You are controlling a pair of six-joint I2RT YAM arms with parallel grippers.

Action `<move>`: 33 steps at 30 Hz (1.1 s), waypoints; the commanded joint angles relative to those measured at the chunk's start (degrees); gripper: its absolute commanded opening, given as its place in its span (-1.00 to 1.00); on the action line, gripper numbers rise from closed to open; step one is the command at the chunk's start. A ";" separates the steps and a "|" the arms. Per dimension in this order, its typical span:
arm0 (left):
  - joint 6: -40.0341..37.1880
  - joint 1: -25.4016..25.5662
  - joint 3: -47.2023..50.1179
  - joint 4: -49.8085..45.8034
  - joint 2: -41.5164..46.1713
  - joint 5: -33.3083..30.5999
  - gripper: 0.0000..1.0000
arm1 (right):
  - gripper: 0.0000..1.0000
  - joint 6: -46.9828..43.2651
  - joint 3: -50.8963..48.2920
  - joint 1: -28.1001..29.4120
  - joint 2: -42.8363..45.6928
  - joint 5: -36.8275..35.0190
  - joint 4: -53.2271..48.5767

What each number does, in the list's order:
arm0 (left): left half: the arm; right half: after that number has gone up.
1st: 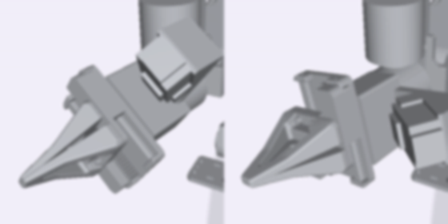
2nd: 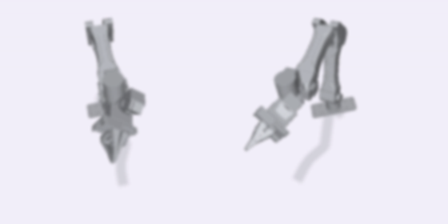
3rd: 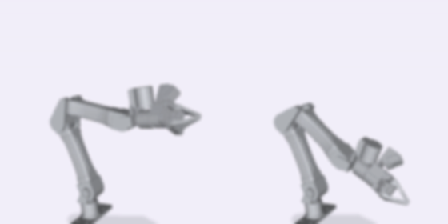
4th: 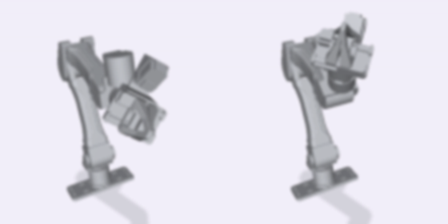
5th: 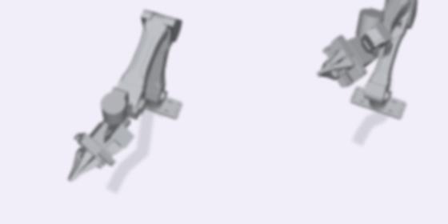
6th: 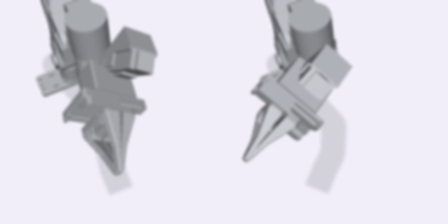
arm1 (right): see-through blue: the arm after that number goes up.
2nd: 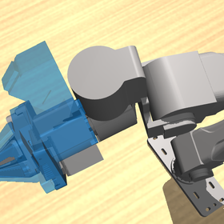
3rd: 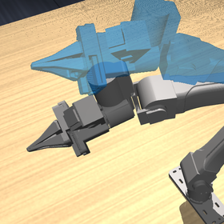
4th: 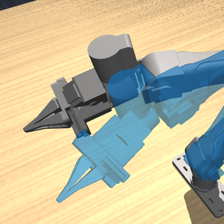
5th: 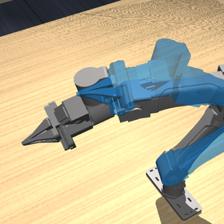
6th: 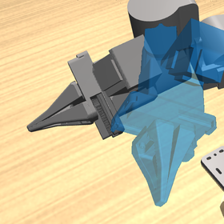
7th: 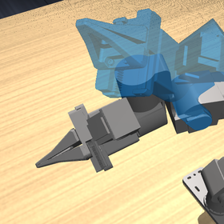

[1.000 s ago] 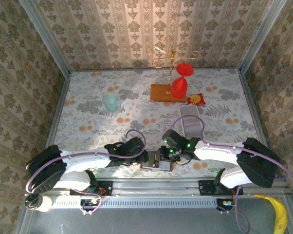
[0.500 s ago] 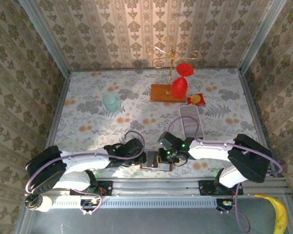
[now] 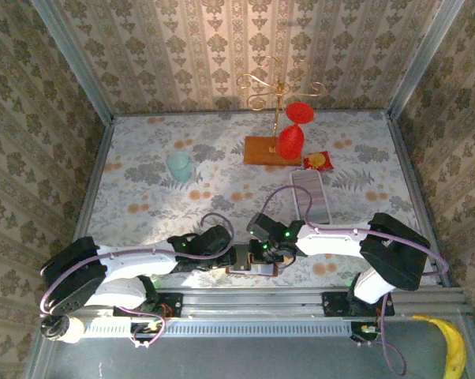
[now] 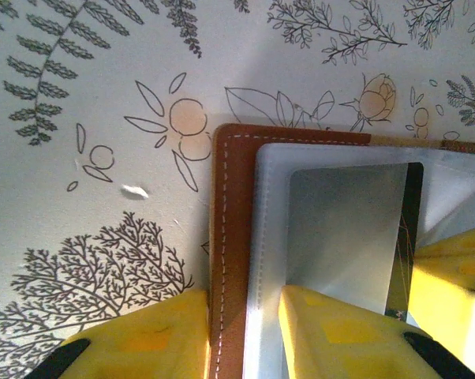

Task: Put the credit cards into the card holder
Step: Insert the credit card into the card slot.

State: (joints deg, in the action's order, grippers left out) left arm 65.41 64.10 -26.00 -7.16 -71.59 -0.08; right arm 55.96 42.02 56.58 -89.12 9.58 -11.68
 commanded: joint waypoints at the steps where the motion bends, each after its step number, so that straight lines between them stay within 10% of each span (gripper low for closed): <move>1: 1.30 0.94 0.91 1.35 0.05 0.78 -0.35 | -0.87 2.79 -0.80 0.82 -1.03 3.12 9.46; 33: 1.45 1.12 -0.02 -2.07 -0.56 0.08 -0.33 | -0.27 8.10 -11.52 0.82 15.74 -4.00 1.76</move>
State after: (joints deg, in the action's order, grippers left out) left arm 66.06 64.58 -25.89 -7.38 -71.24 -0.19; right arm 62.06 31.18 56.97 -72.79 6.20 -10.70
